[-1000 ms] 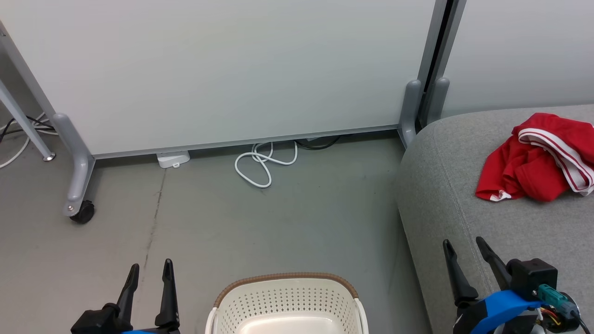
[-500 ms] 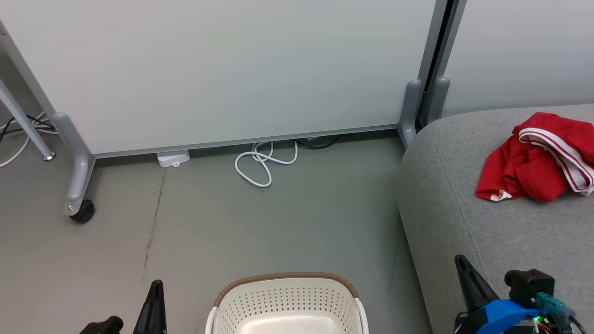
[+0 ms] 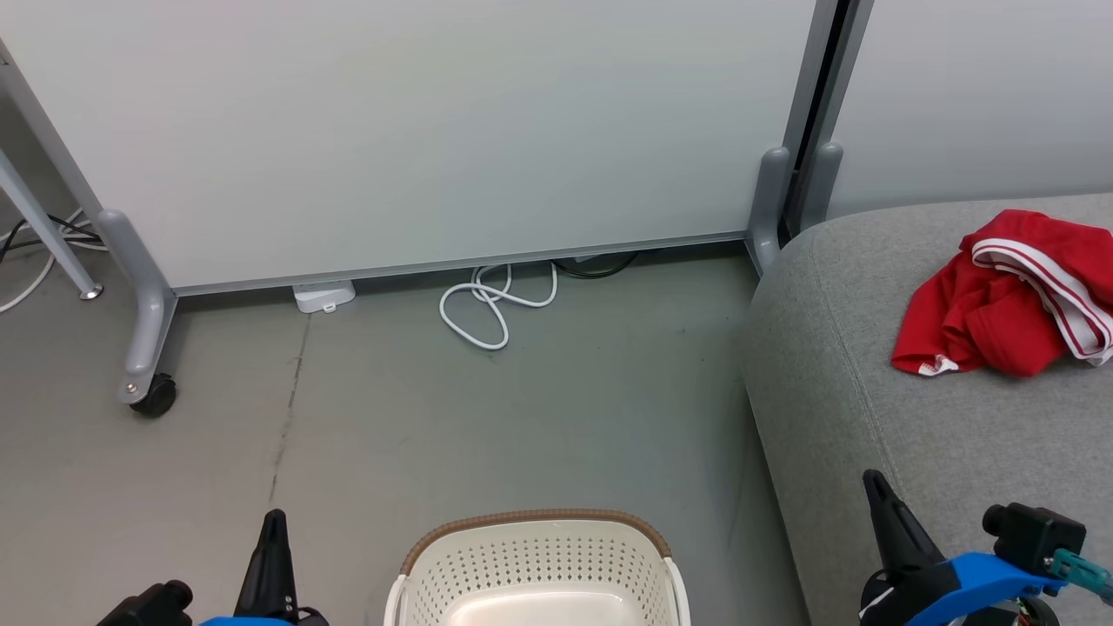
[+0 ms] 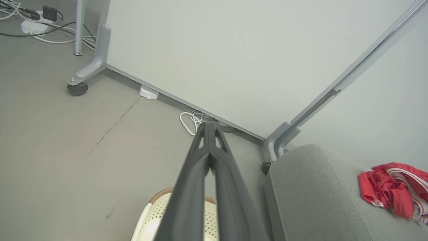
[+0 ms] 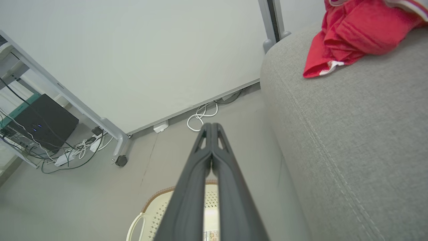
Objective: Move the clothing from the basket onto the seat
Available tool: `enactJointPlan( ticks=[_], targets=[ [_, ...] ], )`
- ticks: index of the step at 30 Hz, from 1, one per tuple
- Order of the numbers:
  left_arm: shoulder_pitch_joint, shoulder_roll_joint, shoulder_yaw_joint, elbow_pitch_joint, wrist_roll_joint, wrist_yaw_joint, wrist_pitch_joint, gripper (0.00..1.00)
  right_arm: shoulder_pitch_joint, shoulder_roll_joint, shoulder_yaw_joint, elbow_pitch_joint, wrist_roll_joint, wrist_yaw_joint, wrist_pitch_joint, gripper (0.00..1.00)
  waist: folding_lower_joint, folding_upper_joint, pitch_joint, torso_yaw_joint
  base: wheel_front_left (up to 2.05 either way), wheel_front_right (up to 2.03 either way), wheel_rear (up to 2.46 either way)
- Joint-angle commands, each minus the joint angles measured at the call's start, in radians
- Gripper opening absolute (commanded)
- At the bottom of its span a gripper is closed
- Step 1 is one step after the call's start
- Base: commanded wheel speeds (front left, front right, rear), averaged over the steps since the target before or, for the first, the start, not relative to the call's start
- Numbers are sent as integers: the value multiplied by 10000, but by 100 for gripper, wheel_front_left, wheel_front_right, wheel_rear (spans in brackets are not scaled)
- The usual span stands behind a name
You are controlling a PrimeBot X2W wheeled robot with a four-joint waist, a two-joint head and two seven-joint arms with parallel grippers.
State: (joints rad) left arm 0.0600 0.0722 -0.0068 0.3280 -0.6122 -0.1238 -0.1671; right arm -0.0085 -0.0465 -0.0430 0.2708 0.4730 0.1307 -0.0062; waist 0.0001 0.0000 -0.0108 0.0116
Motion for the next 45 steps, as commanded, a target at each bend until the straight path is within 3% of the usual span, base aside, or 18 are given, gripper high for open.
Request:
enactJointPlan(
  ticks=[1,45],
  targets=[
    [-321,28,99,-178,-258,-19,53,0,-284,-28,-54,-180,293,0,31,0,0,0,1,-1,0,0,0],
    [-1115,-99,717,-557,-5490,-63,1546,0,-721,-44,-413,-254,6263,1,662,0,-1,0,59,-49,0,0,0]
  ],
)
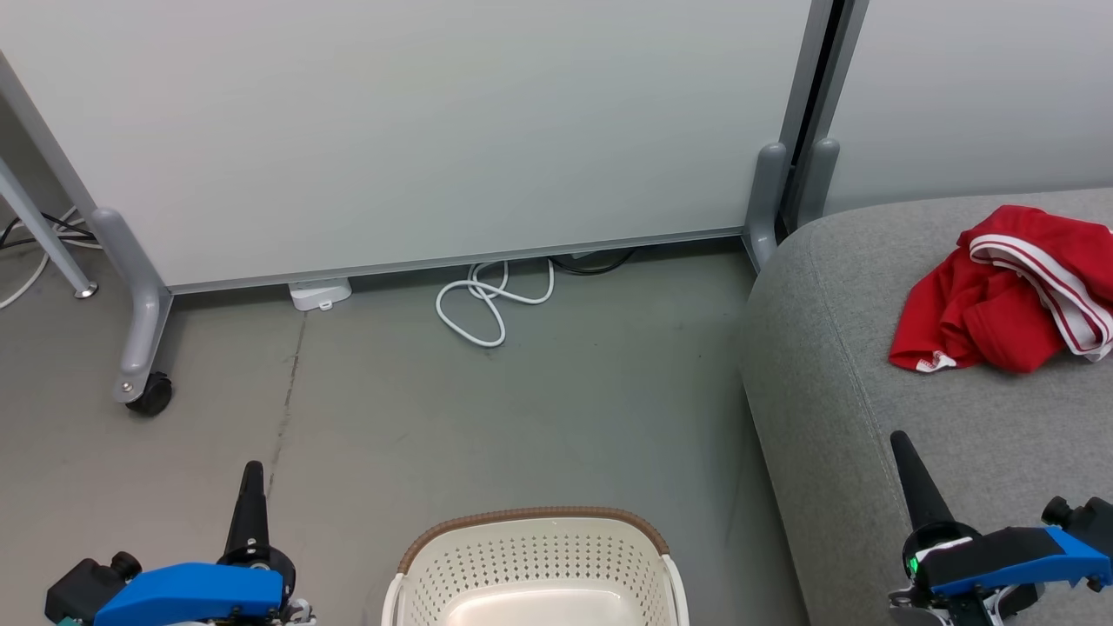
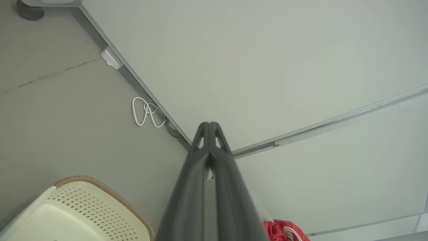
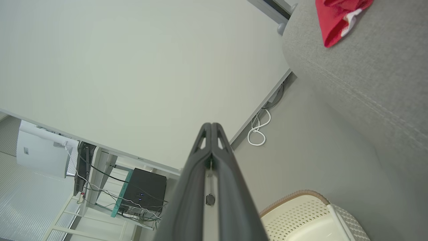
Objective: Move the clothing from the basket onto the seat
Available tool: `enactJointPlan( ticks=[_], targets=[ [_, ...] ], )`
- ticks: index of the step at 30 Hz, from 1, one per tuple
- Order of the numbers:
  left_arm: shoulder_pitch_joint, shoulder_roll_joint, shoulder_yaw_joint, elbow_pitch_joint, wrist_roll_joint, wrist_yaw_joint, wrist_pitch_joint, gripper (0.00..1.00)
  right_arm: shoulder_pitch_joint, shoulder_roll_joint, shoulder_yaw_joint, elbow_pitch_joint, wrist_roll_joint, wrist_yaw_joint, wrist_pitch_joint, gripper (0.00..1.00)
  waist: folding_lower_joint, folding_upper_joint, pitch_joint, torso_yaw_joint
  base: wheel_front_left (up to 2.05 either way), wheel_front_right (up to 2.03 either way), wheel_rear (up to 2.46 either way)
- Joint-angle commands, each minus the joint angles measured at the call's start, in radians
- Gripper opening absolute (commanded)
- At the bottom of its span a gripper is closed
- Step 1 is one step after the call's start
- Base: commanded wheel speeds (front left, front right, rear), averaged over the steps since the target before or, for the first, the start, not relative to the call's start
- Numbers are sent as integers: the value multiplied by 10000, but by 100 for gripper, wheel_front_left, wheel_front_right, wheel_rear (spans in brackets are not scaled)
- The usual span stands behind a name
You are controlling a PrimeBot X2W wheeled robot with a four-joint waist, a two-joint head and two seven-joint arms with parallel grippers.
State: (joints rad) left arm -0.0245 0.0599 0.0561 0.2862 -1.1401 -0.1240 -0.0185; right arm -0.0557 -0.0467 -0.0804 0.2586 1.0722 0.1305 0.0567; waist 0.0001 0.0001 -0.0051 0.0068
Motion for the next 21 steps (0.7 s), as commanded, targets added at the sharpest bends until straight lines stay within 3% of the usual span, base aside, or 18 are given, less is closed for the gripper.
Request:
enactJointPlan(
  ticks=[1,21],
  targets=[
    [-288,21,100,-146,-308,-62,85,0,-256,-42,-46,-130,376,3,40,0,-1,-1,3,-2,0,0,0],
    [-536,-23,279,-259,-1955,-80,559,0,-375,-48,-159,-142,2258,3,251,0,-1,-1,28,-23,0,0,0]
  ],
)
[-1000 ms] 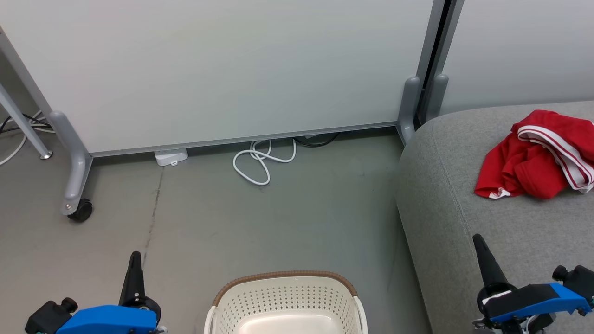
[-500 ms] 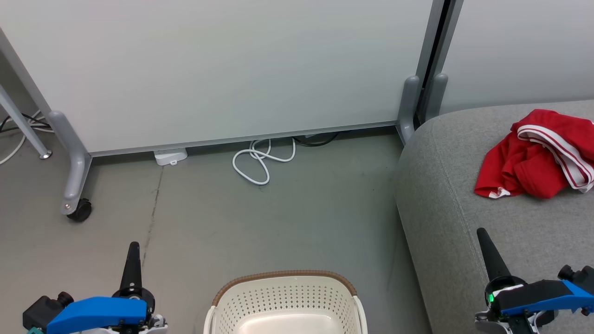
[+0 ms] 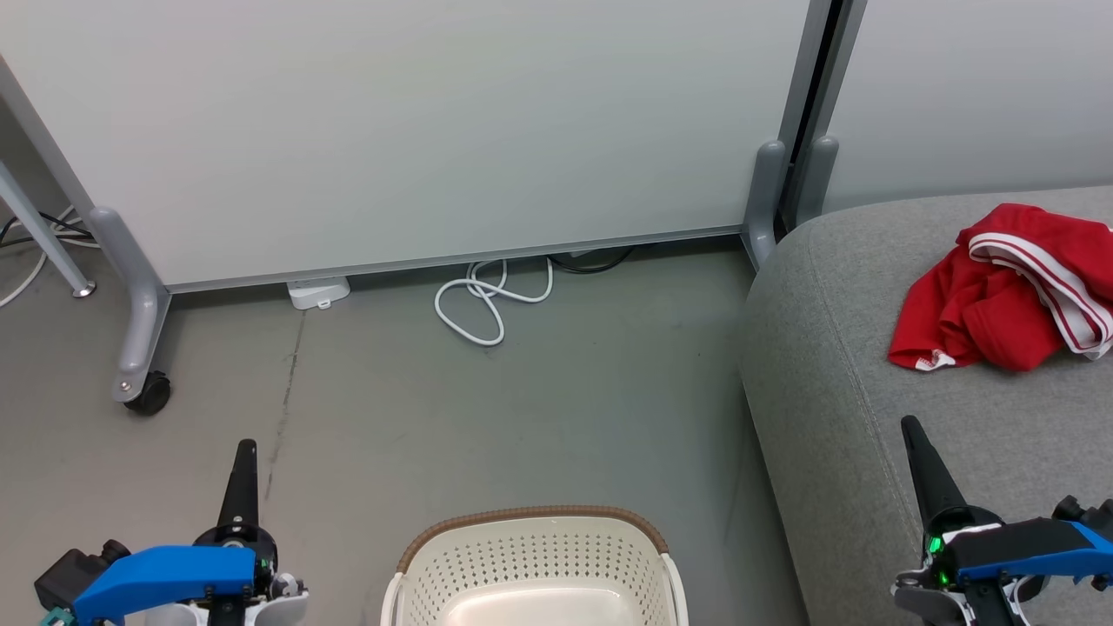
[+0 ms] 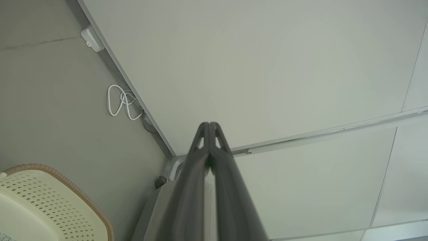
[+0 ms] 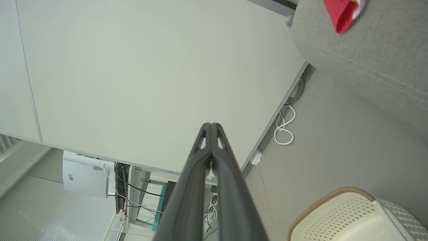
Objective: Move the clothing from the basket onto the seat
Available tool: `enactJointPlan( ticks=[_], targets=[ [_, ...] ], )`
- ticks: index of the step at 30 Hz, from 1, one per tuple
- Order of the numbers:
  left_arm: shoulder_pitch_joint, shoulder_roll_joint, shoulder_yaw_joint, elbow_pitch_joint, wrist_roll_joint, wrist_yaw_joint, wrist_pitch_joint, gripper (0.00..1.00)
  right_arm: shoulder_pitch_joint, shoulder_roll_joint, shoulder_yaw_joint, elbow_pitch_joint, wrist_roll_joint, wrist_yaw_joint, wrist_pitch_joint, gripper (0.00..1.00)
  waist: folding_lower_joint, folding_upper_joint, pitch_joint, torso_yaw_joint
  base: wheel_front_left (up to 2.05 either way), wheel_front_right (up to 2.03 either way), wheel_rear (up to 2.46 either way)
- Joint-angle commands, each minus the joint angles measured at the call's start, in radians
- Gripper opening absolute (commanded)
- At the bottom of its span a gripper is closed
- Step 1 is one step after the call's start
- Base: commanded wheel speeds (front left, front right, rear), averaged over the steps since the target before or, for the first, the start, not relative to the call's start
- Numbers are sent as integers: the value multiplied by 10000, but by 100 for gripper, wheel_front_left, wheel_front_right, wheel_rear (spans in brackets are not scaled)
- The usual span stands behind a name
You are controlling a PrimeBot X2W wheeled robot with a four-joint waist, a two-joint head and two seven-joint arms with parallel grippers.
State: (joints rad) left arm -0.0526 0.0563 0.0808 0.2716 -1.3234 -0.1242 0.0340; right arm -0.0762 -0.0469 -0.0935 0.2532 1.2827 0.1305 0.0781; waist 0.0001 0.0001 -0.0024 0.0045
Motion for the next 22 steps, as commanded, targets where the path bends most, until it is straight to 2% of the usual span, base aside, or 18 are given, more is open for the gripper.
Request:
enactJointPlan(
  ticks=[1,22],
  targets=[
    [-257,10,42,-116,-199,-79,59,0,-176,-47,-34,-89,238,3,48,0,-1,-1,2,-1,0,0,0],
    [-461,-30,234,-214,-1737,-96,499,0,-304,-53,-141,-98,1982,4,238,0,-1,-1,29,-24,0,0,0]
  ],
)
